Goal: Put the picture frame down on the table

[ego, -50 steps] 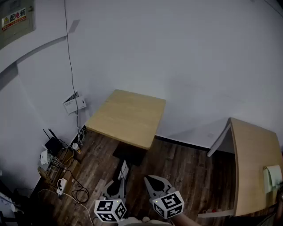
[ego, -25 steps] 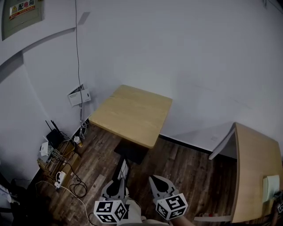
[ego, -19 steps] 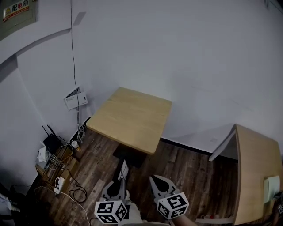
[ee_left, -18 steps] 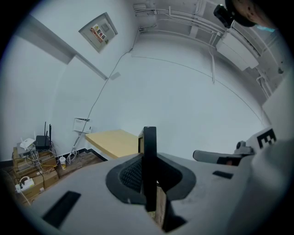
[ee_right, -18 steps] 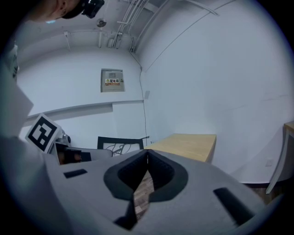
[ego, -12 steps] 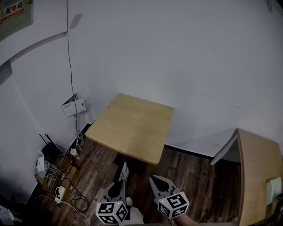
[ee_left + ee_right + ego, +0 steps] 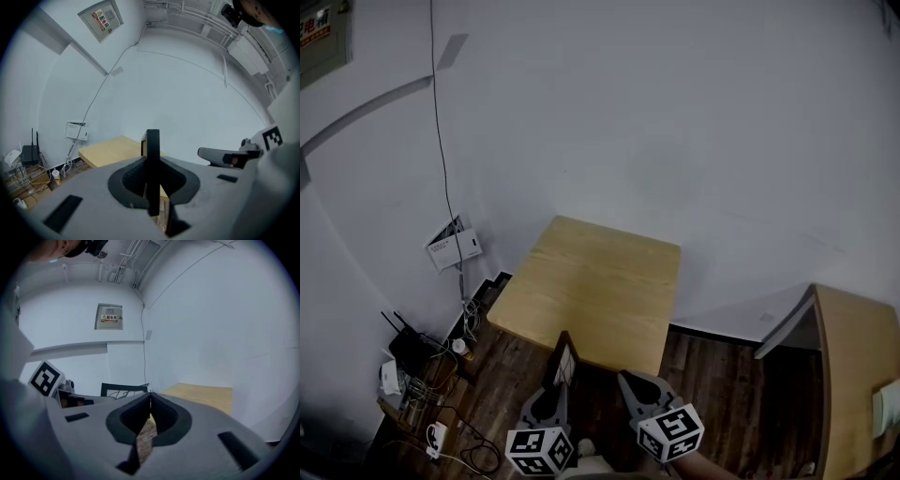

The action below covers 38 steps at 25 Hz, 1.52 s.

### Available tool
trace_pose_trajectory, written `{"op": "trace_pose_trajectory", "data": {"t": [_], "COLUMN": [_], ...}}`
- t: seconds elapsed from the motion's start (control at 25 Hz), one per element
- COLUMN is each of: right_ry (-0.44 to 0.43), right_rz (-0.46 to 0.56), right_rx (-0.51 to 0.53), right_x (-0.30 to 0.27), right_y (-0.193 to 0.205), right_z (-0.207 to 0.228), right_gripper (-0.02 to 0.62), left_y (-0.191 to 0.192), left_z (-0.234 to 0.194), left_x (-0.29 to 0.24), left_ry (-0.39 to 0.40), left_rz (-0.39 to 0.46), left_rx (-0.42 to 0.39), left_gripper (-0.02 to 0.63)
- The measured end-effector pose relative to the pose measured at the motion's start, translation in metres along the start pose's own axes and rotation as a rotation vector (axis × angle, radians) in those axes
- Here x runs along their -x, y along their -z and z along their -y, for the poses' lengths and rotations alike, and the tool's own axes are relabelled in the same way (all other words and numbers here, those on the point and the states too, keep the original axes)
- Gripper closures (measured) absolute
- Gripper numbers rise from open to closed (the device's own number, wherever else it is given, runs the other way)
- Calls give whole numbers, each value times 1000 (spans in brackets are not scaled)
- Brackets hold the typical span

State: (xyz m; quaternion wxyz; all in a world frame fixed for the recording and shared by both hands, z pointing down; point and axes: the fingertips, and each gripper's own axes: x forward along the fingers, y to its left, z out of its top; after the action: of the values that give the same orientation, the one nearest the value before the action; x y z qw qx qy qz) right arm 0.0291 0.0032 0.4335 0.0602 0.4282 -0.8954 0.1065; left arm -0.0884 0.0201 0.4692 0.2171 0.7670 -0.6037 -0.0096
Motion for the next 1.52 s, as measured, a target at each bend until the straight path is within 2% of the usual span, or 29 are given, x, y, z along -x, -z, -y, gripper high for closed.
{"op": "trace_pose_trajectory", "data": {"t": [0.6,1.0,1.52], "right_ry": [58,48,30], "right_rz": [4,-5,-55], "right_rx": [16,15,21], "right_x": [-84,-117,-164], "right_y": [-14,-15,-7], "right_z": [20,50,103], "right_gripper": [597,597,597], "left_y": [-27,-24,-22], "left_z": [-58,-68,-73], "left_x": [-71,-115,-187], "left_ry": [38,27,3], "left_rz": [-30,-58,-72], "left_rx": [-7,2,76], "left_gripper": [565,565,566]}}
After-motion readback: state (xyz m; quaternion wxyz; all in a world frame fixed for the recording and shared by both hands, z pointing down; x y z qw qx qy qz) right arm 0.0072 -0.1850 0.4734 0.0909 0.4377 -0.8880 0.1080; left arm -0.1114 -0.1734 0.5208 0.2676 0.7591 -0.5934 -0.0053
